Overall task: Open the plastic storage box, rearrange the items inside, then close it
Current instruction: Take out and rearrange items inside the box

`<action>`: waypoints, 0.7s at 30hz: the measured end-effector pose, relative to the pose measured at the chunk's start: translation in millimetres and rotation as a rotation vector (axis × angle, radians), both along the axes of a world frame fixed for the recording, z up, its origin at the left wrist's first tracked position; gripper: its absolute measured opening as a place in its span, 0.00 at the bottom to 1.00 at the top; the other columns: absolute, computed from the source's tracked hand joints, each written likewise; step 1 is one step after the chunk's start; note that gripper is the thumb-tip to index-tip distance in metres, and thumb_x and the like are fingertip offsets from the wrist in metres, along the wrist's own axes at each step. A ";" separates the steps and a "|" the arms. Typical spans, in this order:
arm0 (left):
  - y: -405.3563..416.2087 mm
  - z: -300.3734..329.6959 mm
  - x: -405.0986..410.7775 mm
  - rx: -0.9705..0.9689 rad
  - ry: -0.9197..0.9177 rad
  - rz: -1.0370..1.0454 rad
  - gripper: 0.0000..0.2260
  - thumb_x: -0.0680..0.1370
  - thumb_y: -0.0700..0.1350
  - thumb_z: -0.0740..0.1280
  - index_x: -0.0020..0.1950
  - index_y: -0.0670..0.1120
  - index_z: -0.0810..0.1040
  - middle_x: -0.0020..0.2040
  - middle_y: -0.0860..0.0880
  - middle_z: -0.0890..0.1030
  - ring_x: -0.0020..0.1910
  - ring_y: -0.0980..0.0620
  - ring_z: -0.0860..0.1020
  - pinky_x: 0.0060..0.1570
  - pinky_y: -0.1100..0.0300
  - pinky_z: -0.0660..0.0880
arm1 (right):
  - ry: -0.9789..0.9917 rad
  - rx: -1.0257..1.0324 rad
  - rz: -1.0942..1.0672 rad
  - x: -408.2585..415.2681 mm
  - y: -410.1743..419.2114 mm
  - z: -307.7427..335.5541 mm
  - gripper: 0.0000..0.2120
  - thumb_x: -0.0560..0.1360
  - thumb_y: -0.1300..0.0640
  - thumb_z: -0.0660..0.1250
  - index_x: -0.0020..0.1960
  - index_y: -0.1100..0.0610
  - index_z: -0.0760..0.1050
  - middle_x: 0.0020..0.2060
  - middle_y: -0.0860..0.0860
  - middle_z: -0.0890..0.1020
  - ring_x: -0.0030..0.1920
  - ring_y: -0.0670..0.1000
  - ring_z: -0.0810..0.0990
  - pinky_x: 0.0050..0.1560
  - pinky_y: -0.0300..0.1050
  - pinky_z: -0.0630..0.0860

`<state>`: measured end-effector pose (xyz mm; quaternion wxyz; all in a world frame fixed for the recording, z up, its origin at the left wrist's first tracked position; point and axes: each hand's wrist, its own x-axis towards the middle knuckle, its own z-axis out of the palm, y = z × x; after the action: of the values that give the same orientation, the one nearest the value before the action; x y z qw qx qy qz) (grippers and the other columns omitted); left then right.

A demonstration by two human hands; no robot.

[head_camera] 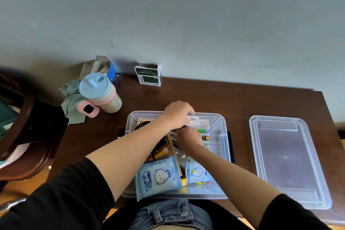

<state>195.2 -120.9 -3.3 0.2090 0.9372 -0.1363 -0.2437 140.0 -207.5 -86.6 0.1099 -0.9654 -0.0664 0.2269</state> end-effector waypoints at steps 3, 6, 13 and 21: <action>-0.3 0.8 -0.2 0.022 -0.016 -0.020 0.14 0.75 0.45 0.70 0.61 0.51 0.79 0.58 0.48 0.81 0.55 0.45 0.78 0.47 0.55 0.72 | 0.015 0.118 -0.093 -2.4 -17.5 11.2 0.11 0.75 0.56 0.61 0.46 0.60 0.79 0.40 0.57 0.82 0.40 0.58 0.80 0.37 0.45 0.76; -2.3 0.4 -3.4 0.057 -0.023 -0.054 0.16 0.77 0.44 0.68 0.65 0.52 0.76 0.58 0.48 0.80 0.56 0.45 0.78 0.47 0.54 0.72 | -0.026 0.248 -0.163 -10.4 -35.5 25.7 0.10 0.75 0.56 0.62 0.48 0.60 0.80 0.43 0.55 0.84 0.42 0.55 0.80 0.43 0.48 0.78; -1.1 18.5 -28.6 -0.040 -0.426 -0.014 0.16 0.76 0.43 0.68 0.61 0.47 0.69 0.54 0.48 0.74 0.52 0.49 0.73 0.47 0.59 0.69 | -0.139 0.333 -0.179 -28.2 -65.8 52.9 0.08 0.76 0.54 0.65 0.49 0.58 0.78 0.43 0.51 0.82 0.42 0.51 0.80 0.44 0.48 0.78; -15.0 27.1 -72.6 0.288 0.210 -0.444 0.13 0.78 0.50 0.66 0.46 0.39 0.80 0.36 0.47 0.77 0.35 0.49 0.74 0.37 0.56 0.71 | -0.155 -0.085 0.137 -28.5 -80.3 58.3 0.05 0.80 0.59 0.58 0.56 0.58 0.68 0.43 0.52 0.82 0.39 0.53 0.82 0.31 0.42 0.68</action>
<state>122.7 -135.9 23.8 0.0281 0.8740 -0.2800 -0.3963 111.5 -287.8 -28.3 0.0477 -0.9771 -0.1307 0.1610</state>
